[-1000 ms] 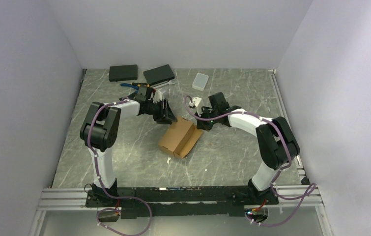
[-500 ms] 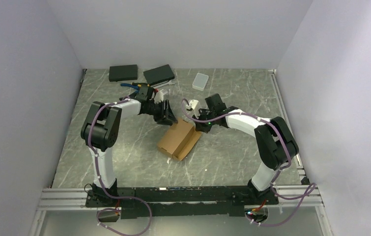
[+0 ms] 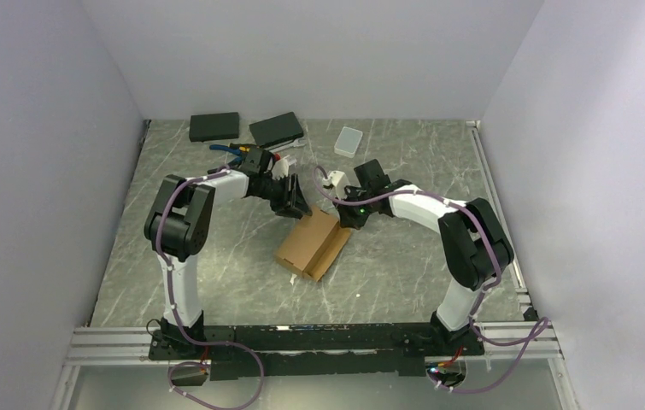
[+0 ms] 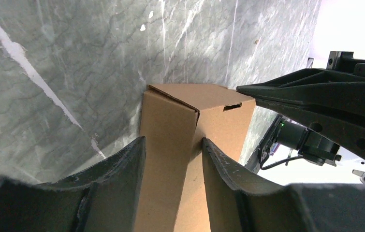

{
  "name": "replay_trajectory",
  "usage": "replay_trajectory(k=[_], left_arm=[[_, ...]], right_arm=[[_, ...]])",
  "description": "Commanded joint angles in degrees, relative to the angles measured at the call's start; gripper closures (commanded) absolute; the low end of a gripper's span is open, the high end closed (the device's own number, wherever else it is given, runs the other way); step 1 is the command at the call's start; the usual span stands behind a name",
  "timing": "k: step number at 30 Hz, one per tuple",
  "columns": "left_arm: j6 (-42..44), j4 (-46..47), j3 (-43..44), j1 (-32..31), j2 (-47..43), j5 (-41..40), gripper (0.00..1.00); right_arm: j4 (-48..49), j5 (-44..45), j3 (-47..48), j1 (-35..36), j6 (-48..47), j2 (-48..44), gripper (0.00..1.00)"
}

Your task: Fold the paper box

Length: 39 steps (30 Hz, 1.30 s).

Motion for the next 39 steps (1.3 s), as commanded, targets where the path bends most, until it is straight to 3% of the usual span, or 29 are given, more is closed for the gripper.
replay_trajectory(k=[1, 8, 12, 15, 19, 20, 22, 23, 27, 33, 39], left_arm=[[2.3, -3.5, 0.9, -1.8, 2.1, -2.2, 0.49], [0.1, -2.5, 0.1, -0.4, 0.8, -3.6, 0.45], [-0.5, -1.7, -0.4, 0.3, -0.1, -3.7, 0.41], [-1.0, -0.9, -0.8, 0.5, -0.9, -3.4, 0.38], [-2.1, 1.8, -2.4, 0.8, -3.9, -3.5, 0.33], [-2.4, 2.5, -2.8, 0.9, -4.5, -3.6, 0.32], [-2.6, 3.5, -3.4, 1.0, -6.3, -3.6, 0.32], [-2.7, 3.7, -3.6, 1.0, -6.9, -3.5, 0.32], [-2.5, 4.1, -4.3, 1.0, -7.9, -2.7, 0.32], [-2.3, 5.4, -7.1, 1.0, -9.1, -2.2, 0.3], [-3.0, 7.1, -9.1, 0.7, -8.6, -1.8, 0.31]], right_arm=[[0.1, -1.7, 4.1, 0.1, 1.0, 0.1, 1.0], [-2.3, -5.8, 3.5, -2.8, 0.0, -2.0, 0.83], [-3.6, -7.3, 3.0, -3.9, -0.8, -4.6, 0.6], [-4.0, -8.9, 2.5, -5.3, -0.8, -7.0, 0.56], [-5.0, -11.6, 0.6, -6.9, -2.8, -10.6, 0.65], [-5.2, -12.1, -0.2, -7.2, -3.7, -11.1, 0.72], [-6.0, -12.0, -0.5, -7.8, -1.7, -10.3, 0.98], [-8.2, -12.6, 0.4, -8.4, 0.8, -8.8, 1.0], [-11.8, -16.1, 4.0, -13.6, 14.6, -0.7, 1.0], [-3.7, -14.2, -4.3, -15.7, 27.3, -3.5, 1.0], [-3.2, -18.9, -6.8, -14.7, 31.9, 1.2, 1.0]])
